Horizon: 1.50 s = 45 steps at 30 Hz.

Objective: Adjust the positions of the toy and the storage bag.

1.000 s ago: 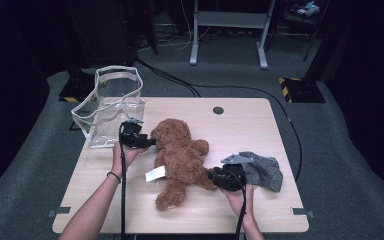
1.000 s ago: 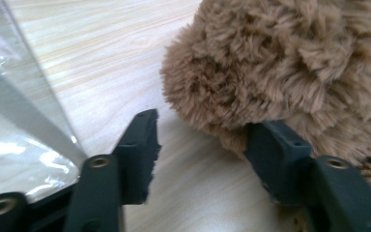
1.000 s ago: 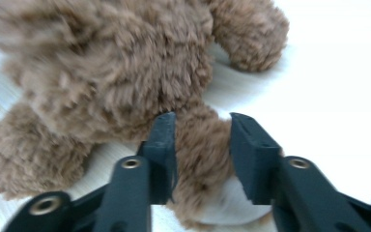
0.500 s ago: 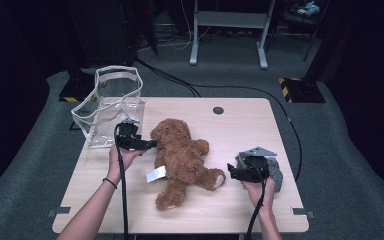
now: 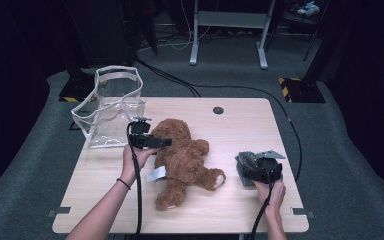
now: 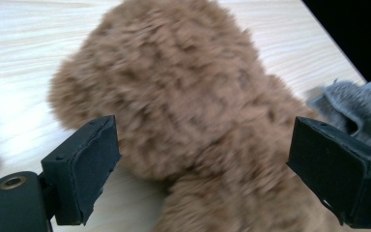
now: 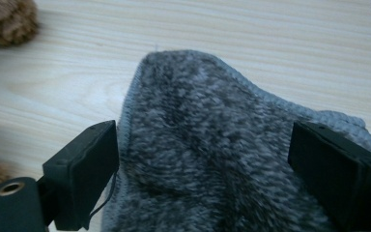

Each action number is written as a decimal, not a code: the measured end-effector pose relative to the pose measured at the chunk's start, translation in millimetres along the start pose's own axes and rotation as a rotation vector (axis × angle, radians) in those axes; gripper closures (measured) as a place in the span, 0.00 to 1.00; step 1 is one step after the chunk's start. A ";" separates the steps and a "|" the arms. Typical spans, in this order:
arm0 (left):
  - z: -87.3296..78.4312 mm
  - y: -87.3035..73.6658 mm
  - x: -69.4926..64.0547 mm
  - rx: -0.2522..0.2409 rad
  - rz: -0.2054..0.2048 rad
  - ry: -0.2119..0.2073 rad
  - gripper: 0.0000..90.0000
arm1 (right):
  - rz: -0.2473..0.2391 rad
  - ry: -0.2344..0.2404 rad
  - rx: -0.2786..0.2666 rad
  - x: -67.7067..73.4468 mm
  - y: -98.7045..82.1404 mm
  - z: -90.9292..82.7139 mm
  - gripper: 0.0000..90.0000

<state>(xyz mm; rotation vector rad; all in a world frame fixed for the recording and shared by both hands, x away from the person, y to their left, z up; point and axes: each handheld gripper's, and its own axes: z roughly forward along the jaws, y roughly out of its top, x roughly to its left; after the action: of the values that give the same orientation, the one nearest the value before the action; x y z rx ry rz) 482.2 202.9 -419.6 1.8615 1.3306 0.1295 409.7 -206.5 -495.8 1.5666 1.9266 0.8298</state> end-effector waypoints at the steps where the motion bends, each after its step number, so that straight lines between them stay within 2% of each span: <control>1: 2.6 1.2 -3.3 -0.001 -0.004 -0.001 0.11 | -0.001 -0.006 0.006 -0.9 -1.5 1.0 0.11; 4: 13.9 3.0 -10.0 0.015 -0.020 0.014 0.09 | 0.010 -0.008 0.002 -2.7 -5.5 4.5 0.12; 7: 27.1 0.8 -9.4 0.043 -0.043 0.034 0.07 | 0.021 -0.006 0.002 -2.4 -7.6 6.4 0.12; 11: 34.9 -5.7 -6.7 0.037 -0.050 0.035 0.05 | 0.016 -0.011 0.004 -3.9 -10.8 7.7 0.12; 12: 35.7 -7.2 -6.0 0.033 -0.047 0.031 0.05 | 0.030 -0.017 0.013 -3.2 -12.0 8.0 0.13; 15: 38.5 -12.0 -4.0 0.040 -0.014 0.027 0.09 | 0.005 -0.020 0.008 -4.2 -14.7 10.3 0.13; 16: 39.0 -13.5 -2.4 0.040 -0.016 0.018 0.11 | 0.009 -0.019 0.009 -3.6 -14.9 9.4 0.14; 19: 41.7 -15.1 2.3 0.042 -0.004 0.000 0.15 | 0.021 0.005 -0.009 -2.8 -12.1 3.1 0.15; 21: 42.7 -14.9 5.8 0.058 0.029 -0.008 0.16 | 0.009 0.033 -0.016 -0.6 -6.6 -1.8 0.16; 22: 42.7 -14.9 5.8 0.058 0.029 -0.008 0.16 | -0.007 0.054 -0.039 2.5 -2.4 -5.2 0.16; 23: 43.3 -15.0 8.6 0.066 0.045 -0.018 0.16 | -0.017 0.069 -0.044 4.9 0.7 -6.9 0.16; 26: 45.9 -15.1 14.7 0.083 0.053 -0.036 0.17 | -0.066 0.136 -0.047 16.5 14.4 -9.3 0.17; 30: 47.8 -15.9 20.5 0.090 0.048 -0.059 0.17 | -0.106 0.275 -0.010 38.9 28.2 -6.1 0.19; 32: 48.8 -16.2 22.0 0.091 0.057 -0.060 0.17 | -0.128 0.334 0.003 53.2 30.4 -3.8 0.19; 33: 49.7 -16.5 22.8 0.092 0.049 -0.065 0.17 | -0.148 0.362 0.019 60.1 30.5 -2.8 0.19; 34: 50.7 -16.7 23.8 0.094 0.055 -0.065 0.17 | -0.143 0.387 0.019 67.5 29.2 -1.1 0.19; 35: 51.9 -17.5 23.9 0.091 0.042 -0.067 0.18 | -0.163 0.397 0.032 73.1 28.0 0.2 0.19; 36: 52.5 -17.7 24.8 0.101 0.048 -0.063 0.18 | -0.171 0.408 0.042 78.0 26.6 1.7 0.19; 38: 55.6 -19.0 26.1 0.109 0.045 -0.060 0.18 | -0.173 0.421 0.053 83.7 23.7 5.6 0.19; 41: 59.3 -21.2 28.5 0.117 0.041 -0.054 0.18 | -0.162 0.441 0.054 86.5 21.6 8.3 0.19; 45: 61.2 -21.6 28.9 0.126 0.041 -0.049 0.18 | -0.177 0.448 0.046 90.4 20.2 6.9 0.20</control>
<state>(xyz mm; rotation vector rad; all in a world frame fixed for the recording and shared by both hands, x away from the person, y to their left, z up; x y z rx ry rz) 510.1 195.0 -484.5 1.9850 1.2935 0.0216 410.2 -114.1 -486.8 1.2866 2.3700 1.1376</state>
